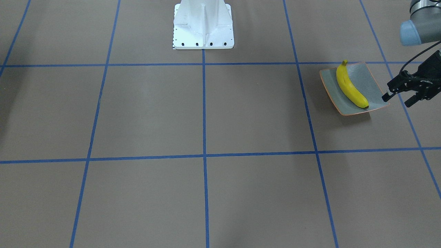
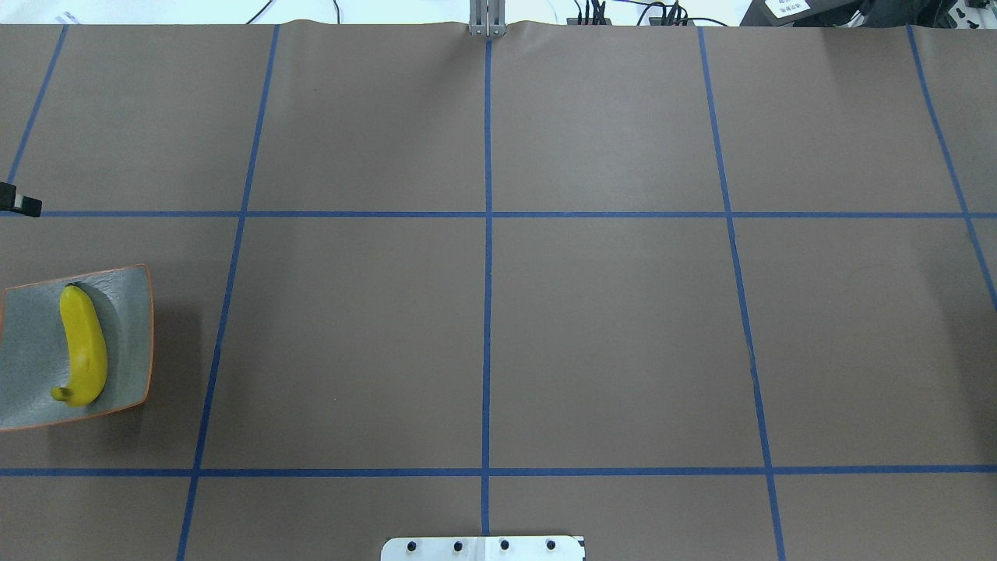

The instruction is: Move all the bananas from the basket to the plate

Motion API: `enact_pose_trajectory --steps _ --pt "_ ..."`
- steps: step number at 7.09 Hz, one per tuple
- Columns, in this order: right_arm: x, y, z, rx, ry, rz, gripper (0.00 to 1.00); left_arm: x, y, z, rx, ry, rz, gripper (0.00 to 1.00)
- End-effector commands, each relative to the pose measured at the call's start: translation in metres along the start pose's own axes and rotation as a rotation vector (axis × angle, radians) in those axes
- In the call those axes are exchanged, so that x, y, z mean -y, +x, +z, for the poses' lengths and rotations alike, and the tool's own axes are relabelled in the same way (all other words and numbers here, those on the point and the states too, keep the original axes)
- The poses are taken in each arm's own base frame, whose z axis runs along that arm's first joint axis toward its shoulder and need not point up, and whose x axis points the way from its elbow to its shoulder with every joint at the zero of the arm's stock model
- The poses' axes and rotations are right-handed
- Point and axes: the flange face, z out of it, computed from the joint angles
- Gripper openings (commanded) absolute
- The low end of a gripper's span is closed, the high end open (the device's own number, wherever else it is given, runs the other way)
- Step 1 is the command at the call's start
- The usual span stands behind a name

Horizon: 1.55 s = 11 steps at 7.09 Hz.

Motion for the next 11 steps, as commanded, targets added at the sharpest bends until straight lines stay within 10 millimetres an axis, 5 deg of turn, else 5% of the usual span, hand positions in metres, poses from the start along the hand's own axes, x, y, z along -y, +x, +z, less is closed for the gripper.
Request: enact_pose_trajectory --steps 1,3,4,6,9,11 --pt "-0.002 0.002 0.003 0.000 -0.008 0.008 0.79 -0.001 0.000 0.000 0.000 0.000 0.000 1.00" --pt "0.000 0.002 0.002 -0.001 -0.005 0.008 0.72 -0.001 0.000 0.000 -0.003 -0.002 -0.001 1.00" --pt "0.002 0.001 0.001 -0.002 -0.002 0.009 0.60 -0.001 0.000 0.000 -0.003 -0.002 0.000 1.00" --pt "0.007 0.001 -0.005 -0.005 0.009 0.010 0.01 -0.001 0.000 0.000 -0.005 -0.004 -0.001 1.00" --pt "0.013 0.005 -0.016 -0.060 0.025 0.001 0.00 -0.001 0.000 0.000 -0.008 -0.007 -0.001 1.00" --pt "0.004 0.032 -0.059 -0.071 0.036 0.028 0.00 -0.002 0.000 0.000 -0.009 -0.009 -0.002 1.00"
